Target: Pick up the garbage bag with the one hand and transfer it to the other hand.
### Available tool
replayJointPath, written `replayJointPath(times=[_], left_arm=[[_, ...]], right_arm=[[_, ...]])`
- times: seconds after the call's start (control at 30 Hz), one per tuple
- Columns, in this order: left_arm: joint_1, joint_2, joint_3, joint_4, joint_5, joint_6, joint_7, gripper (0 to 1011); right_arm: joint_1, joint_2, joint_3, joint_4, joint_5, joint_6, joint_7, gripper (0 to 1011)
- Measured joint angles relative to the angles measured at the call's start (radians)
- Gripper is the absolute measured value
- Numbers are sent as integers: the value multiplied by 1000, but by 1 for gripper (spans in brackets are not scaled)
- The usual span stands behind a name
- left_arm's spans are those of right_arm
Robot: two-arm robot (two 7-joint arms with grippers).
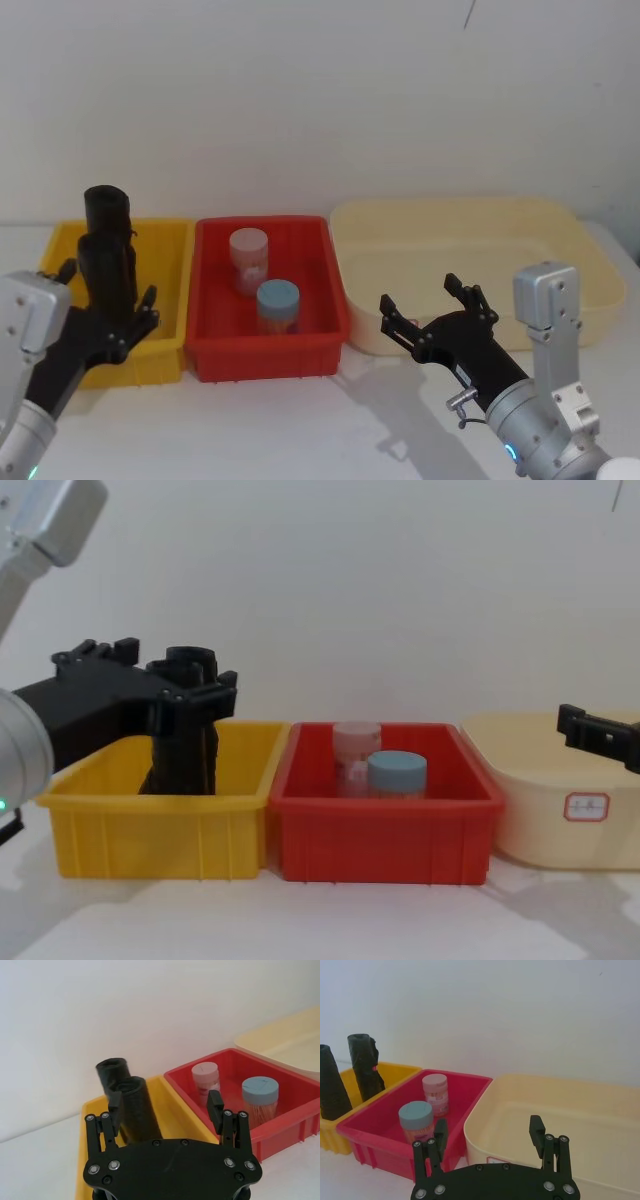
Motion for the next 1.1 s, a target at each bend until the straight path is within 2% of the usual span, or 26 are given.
replayJointPath(times=[0.23, 0.53, 0.77, 1.1], left_arm=[[56, 11, -39, -55, -6, 8, 25, 1001], [84, 10, -77, -72, -37, 21, 33, 1001], [80, 5, -95, -56, -57, 33, 26, 1001], [45, -7, -108, -4, -82, 51, -10, 1001]], right_arm=[[0, 0, 0, 0, 0, 0, 0, 1001], [0, 0, 0, 0, 0, 0, 0, 1001], [0, 0, 0, 0, 0, 0, 0, 1000], [0, 0, 0, 0, 0, 0, 0, 1001]])
